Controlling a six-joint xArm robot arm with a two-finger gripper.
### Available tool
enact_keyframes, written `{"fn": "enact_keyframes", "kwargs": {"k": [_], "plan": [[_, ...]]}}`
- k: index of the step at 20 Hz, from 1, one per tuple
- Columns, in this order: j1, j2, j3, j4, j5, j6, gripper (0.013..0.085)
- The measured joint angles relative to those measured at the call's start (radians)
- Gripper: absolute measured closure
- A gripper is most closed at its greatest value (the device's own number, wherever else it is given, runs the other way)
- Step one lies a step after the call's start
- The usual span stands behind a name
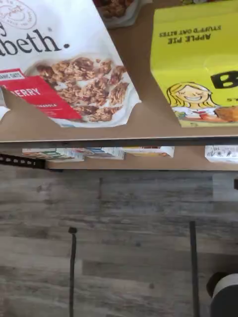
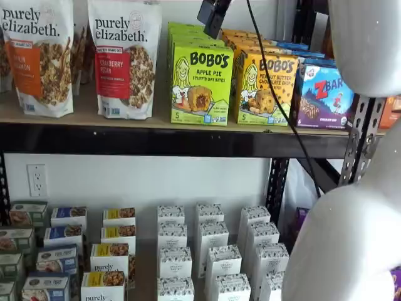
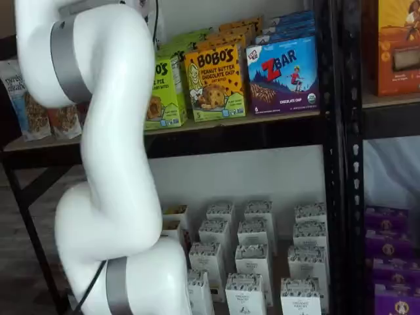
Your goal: Pick the green box on the top shelf, the fourth from the left
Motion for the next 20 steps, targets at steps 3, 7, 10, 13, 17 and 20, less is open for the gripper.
{"fn": "enact_keyframes", "kwargs": {"k": [3,7,10,13,17,20], "plan": [[0.003,0.013,-0.001,-0.009,-0.018,-0.003,0.013],[0.001,0.045,-0.023,-0.012,-0.019,-0.008,0.013],[-0.002,0.067,-0.041,-0.013,-0.013,-0.013,0.013],[-0.004,0.083,-0.052,-0.023,-0.007,-0.019,0.013],[-0.01,0.094,-0.047,-0.036,-0.008,-0.031,0.013],[-0.011,0.096,-0.039,-0.046,-0.009,-0.037,0.013]]}}
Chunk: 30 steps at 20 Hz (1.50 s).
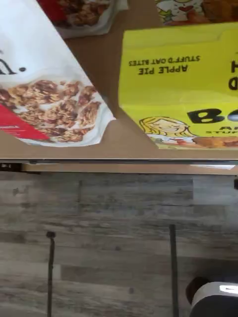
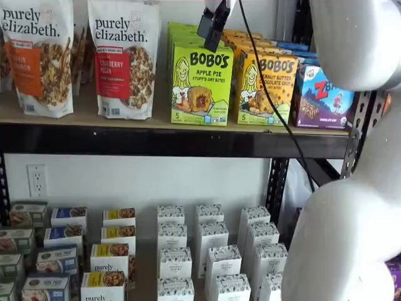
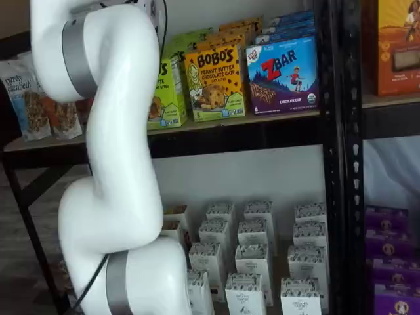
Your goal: Pick the green box on the top shelf, the fourth from the left
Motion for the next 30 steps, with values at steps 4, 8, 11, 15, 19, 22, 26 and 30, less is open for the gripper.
{"fn": "enact_keyframes", "kwargs": {"k": [4,8,11,15,19,22,26,30], "plan": [[0.0,-0.004,0.022,-0.009,-0.015,-0.007,0.013],[-0.001,-0.001,0.036,-0.014,-0.025,-0.013,0.013],[0.001,0.003,0.04,-0.022,-0.027,-0.014,0.013],[0.007,0.003,0.057,-0.03,-0.038,-0.014,0.013],[0.011,0.003,0.074,-0.038,-0.052,-0.014,0.013],[0.014,0.001,0.087,-0.042,-0.068,-0.015,0.013],[0.016,0.005,0.093,-0.046,-0.075,-0.015,0.013],[0.019,0.008,0.1,-0.048,-0.082,-0.015,0.013]]}}
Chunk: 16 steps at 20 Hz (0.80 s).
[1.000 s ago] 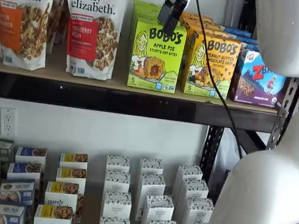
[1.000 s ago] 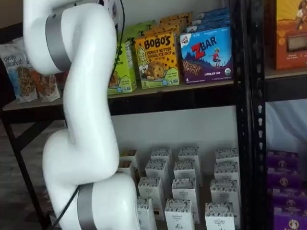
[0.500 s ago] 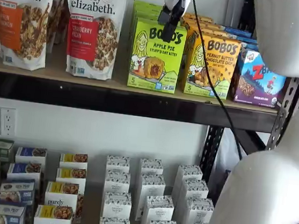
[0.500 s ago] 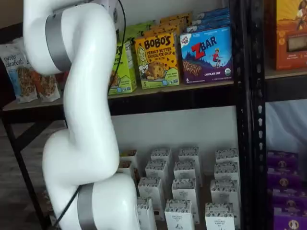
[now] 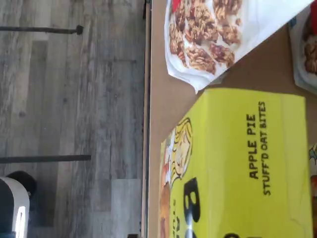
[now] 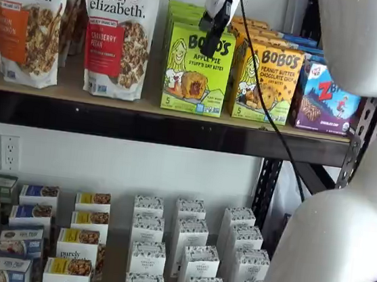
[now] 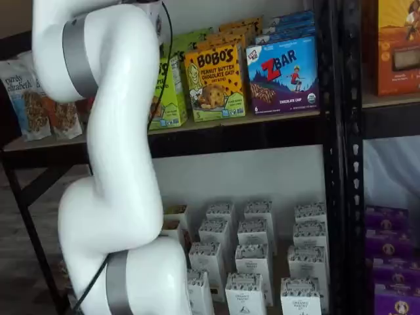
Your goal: Pick the green box on the top shelf, the fourth from the left
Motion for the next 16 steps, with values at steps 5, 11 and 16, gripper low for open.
{"fn": "enact_keyframes", "kwargs": {"k": [5,11,16], "plan": [[0.001,0.004,0.011,0.002,-0.015,-0.002,0.013],[0.003,0.007,0.017,0.001,-0.025,-0.002,0.013],[0.006,0.007,0.021,-0.002,-0.029,-0.001,0.013]]}}
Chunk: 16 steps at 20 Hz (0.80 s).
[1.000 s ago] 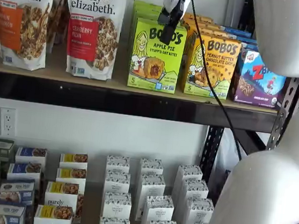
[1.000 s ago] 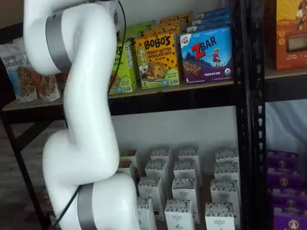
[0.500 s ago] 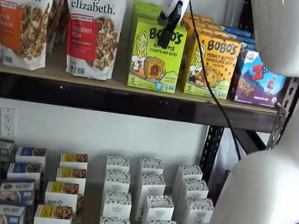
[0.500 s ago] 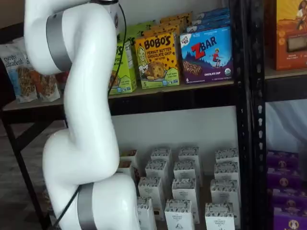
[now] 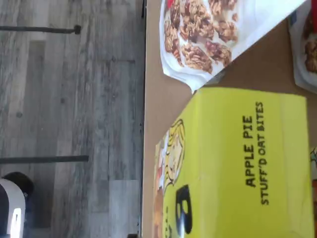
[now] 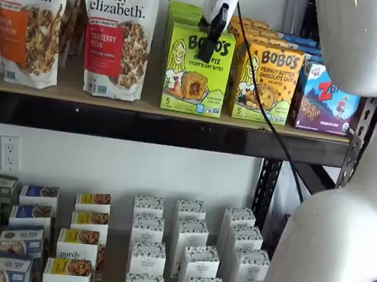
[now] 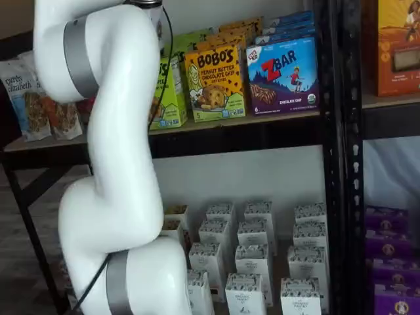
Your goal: Pick the green box on the top shelf, the fourth from the left
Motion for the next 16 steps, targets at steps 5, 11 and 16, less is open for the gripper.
{"fn": "enact_keyframes", "kwargs": {"k": [5,11,16], "plan": [[0.003,-0.003,0.007,-0.001,-0.006,0.002,0.021],[0.005,-0.002,0.005,0.005,-0.007,0.004,0.033],[0.005,0.001,-0.006,0.004,0.007,0.006,0.037]]}}
